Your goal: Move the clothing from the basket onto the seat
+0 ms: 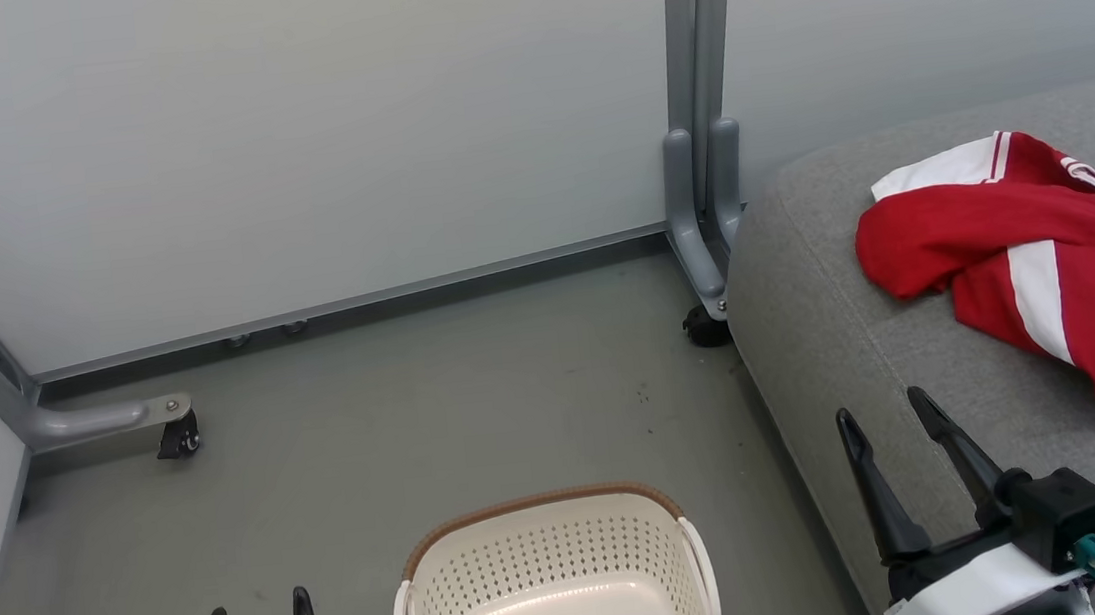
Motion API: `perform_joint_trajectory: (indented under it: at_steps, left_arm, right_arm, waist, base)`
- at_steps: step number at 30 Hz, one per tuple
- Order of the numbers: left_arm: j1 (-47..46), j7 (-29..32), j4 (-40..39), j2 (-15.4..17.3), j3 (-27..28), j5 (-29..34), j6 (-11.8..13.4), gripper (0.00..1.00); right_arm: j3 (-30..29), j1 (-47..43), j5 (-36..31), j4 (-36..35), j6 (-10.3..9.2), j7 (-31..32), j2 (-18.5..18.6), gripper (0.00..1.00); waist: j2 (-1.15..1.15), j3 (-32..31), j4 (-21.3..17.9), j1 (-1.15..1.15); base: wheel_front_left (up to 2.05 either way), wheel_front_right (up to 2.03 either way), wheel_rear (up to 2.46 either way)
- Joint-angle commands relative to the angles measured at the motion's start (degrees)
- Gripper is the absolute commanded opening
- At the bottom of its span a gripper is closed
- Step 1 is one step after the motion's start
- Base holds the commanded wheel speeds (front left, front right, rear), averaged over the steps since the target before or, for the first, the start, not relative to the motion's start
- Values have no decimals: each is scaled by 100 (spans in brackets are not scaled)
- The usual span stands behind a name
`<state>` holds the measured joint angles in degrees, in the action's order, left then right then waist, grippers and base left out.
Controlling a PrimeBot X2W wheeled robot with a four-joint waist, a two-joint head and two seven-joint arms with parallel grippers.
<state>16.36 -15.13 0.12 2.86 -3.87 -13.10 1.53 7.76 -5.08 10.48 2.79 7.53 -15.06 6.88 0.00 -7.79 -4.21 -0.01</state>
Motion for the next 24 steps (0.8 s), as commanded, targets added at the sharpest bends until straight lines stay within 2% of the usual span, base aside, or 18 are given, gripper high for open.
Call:
perform_joint_trajectory:
  at_steps: [1,2,8,24]
  left_arm:
    - [-51,-1,9,9,-10,54,-41,100]
    - [-2,0,8,0,-8,11,-20,0]
    - [-27,35,244,-15,-10,-178,-43,0]
    - [-518,418,498,61,130,-1897,-225,0]
  right_arm:
    - [-12,-87,-1,9,-8,-17,28,100]
    - [-6,-14,3,1,0,0,4,0]
    - [4,-120,186,222,0,42,-54,0]
    - [-215,163,1961,410,-1,421,-57,0]
  waist:
    - [0,-10,13,1]
    - [0,-7,9,1]
    - [0,-1,17,1]
    - [0,103,70,1]
  base:
    - [0,0,0]
    - [0,0,0]
    - [0,0,0]
    - [0,0,0]
